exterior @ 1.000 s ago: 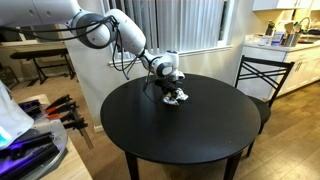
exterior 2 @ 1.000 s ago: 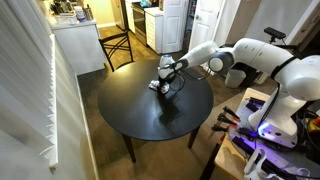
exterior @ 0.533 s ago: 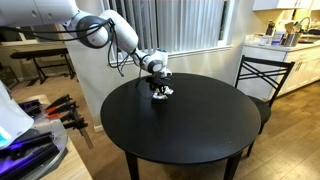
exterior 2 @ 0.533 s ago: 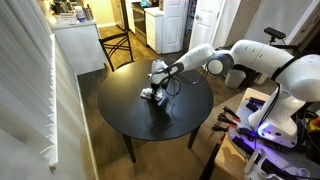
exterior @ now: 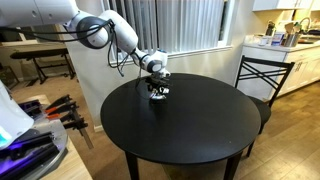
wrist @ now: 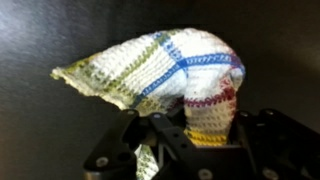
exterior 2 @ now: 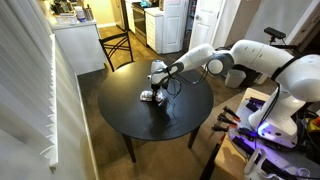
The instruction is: Use the towel to clean the table
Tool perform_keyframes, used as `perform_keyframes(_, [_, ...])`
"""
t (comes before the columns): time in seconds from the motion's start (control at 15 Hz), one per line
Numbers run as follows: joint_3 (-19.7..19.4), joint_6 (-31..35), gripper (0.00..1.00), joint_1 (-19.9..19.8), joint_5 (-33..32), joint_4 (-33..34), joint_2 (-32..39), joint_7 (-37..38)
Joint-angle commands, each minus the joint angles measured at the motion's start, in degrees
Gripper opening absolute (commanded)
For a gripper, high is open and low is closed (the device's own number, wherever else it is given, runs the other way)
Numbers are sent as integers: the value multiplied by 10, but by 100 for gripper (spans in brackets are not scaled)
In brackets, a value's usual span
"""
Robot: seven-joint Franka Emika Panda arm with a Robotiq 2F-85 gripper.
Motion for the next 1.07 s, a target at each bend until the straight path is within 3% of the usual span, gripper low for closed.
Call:
perform_keyframes(0.0, [-12, 14, 3, -48, 24, -2, 0, -4])
perform_keyframes(0.33, [-57, 76, 3, -136, 48, -16, 0, 40])
perform_keyframes(0.6, [-90, 113, 3, -184, 55, -30, 0, 98])
perform_keyframes(0.8, [-99, 125, 3, -196, 54, -35, 0, 136])
perform_keyframes(1.0, [-92, 118, 3, -171, 46, -28, 0, 148])
